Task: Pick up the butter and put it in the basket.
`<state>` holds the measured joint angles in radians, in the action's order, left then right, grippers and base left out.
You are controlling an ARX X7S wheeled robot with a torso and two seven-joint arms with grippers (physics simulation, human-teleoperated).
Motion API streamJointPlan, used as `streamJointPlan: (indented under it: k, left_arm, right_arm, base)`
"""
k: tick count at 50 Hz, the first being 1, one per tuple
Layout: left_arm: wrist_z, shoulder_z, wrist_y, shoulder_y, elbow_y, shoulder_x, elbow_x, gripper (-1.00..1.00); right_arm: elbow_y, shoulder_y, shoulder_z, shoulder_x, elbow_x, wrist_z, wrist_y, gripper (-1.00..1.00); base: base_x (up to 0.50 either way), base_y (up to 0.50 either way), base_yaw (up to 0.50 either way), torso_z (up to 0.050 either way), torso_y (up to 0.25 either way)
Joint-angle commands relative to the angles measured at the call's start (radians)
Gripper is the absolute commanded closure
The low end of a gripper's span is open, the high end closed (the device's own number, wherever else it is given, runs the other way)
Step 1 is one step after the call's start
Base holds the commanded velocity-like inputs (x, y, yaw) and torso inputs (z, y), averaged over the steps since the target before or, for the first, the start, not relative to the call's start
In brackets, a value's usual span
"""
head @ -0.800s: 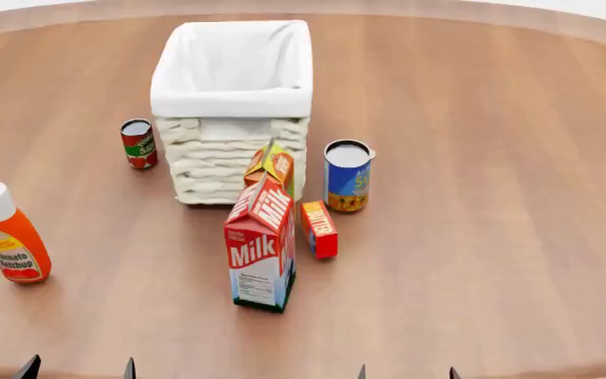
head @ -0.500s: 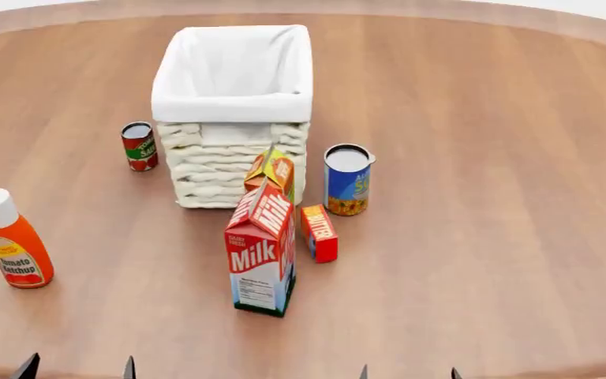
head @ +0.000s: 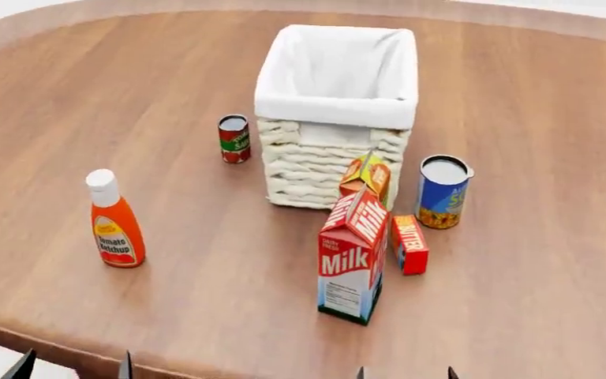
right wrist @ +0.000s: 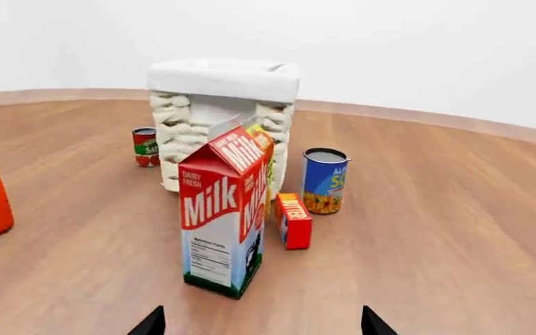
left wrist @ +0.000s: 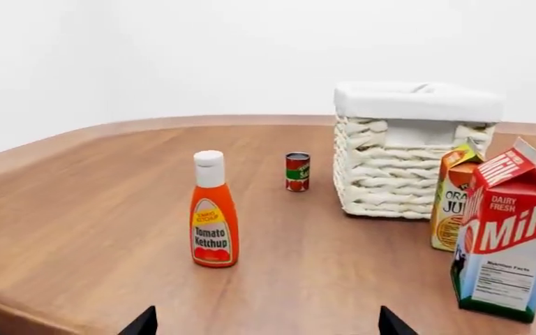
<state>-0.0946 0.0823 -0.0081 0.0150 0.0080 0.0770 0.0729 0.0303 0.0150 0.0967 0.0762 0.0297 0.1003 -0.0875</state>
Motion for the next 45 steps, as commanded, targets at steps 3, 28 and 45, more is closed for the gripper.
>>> streamJointPlan:
  k: [3,28,45]
  left_arm:
    - [-0.018,0.017,0.001,0.004,0.0,0.017,0.019,-1.0]
    - [-0.045,0.045,-0.003,0.002,0.013,0.043,0.045,-1.0]
    - [-0.057,0.056,-0.008,0.005,0.023,0.058,0.063,-1.0]
  right_arm:
    - [0.013,0.005,0.031,0.02,0.003,0.018,-0.011,-1.0]
    - [0.099,-0.017,0.064,0.05,0.002,0.063,-0.029,-1.0]
    - [0.114,-0.019,0.086,0.069,0.002,0.074,-0.025,-1.0]
  base:
    - [0.0,0.0,0.5,0.0,0.0]
    - [0.0,-0.01,0.38,0.0,0.0]
    - [0.14,-0.48,0.0,0.0,0.0]
